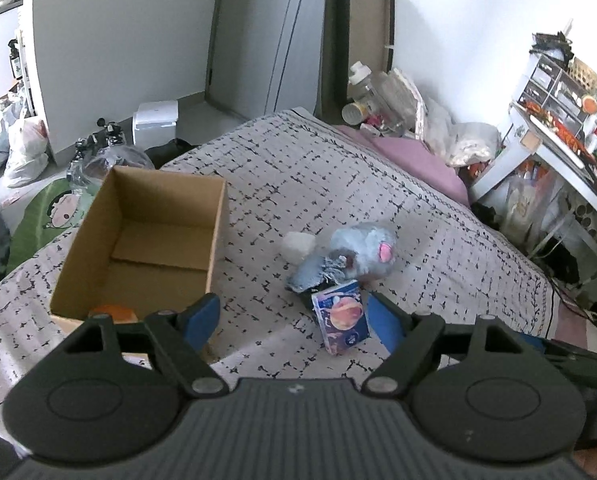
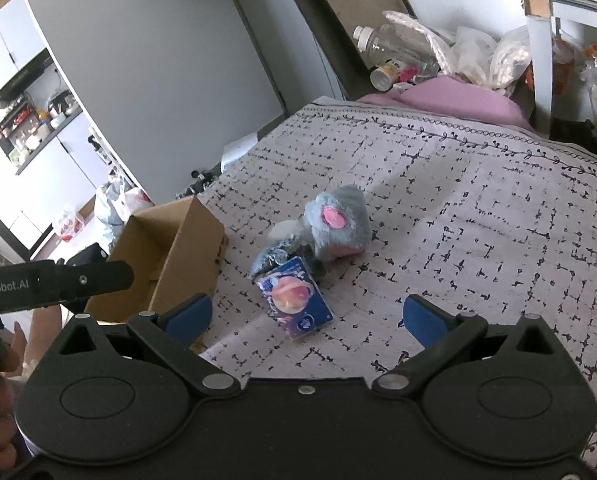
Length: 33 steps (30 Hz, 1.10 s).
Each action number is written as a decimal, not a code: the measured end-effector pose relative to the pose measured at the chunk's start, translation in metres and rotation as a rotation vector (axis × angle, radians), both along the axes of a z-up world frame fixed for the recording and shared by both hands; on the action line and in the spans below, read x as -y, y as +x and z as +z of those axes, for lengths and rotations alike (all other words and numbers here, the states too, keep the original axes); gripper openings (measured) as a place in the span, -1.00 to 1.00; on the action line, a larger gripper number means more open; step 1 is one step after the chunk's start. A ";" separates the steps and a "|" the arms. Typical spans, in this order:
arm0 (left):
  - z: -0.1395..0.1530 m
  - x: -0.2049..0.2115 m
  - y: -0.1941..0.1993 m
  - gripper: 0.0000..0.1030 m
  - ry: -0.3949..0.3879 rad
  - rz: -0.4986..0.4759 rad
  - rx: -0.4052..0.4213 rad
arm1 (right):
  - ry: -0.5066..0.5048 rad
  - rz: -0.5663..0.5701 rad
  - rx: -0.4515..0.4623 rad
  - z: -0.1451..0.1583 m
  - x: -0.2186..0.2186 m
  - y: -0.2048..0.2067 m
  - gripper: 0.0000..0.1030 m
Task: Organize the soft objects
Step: 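Withdraw both open grippers from the box toward the remaining items, then grasp the blue knit cloth with the left gripper while the right gripper grasps the juice carton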
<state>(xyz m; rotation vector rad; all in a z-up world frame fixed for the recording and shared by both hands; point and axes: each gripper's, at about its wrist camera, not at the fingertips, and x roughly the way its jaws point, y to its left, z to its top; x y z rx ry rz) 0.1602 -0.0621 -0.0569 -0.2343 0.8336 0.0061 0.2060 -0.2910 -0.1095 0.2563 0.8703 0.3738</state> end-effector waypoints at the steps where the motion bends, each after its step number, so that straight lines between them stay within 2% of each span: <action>1: -0.001 0.001 0.002 0.55 0.000 -0.002 -0.005 | 0.003 0.004 -0.005 -0.002 -0.001 0.001 0.98; 14: -0.025 0.014 0.039 0.48 0.043 -0.013 -0.076 | -0.016 0.073 -0.066 -0.038 -0.025 0.031 0.74; 23: -0.042 0.015 0.067 0.34 0.047 -0.042 -0.122 | -0.007 0.080 -0.114 -0.070 -0.034 0.048 0.57; 33: -0.062 0.011 0.093 0.25 0.020 -0.065 -0.164 | -0.023 0.119 -0.119 -0.092 -0.049 0.058 0.57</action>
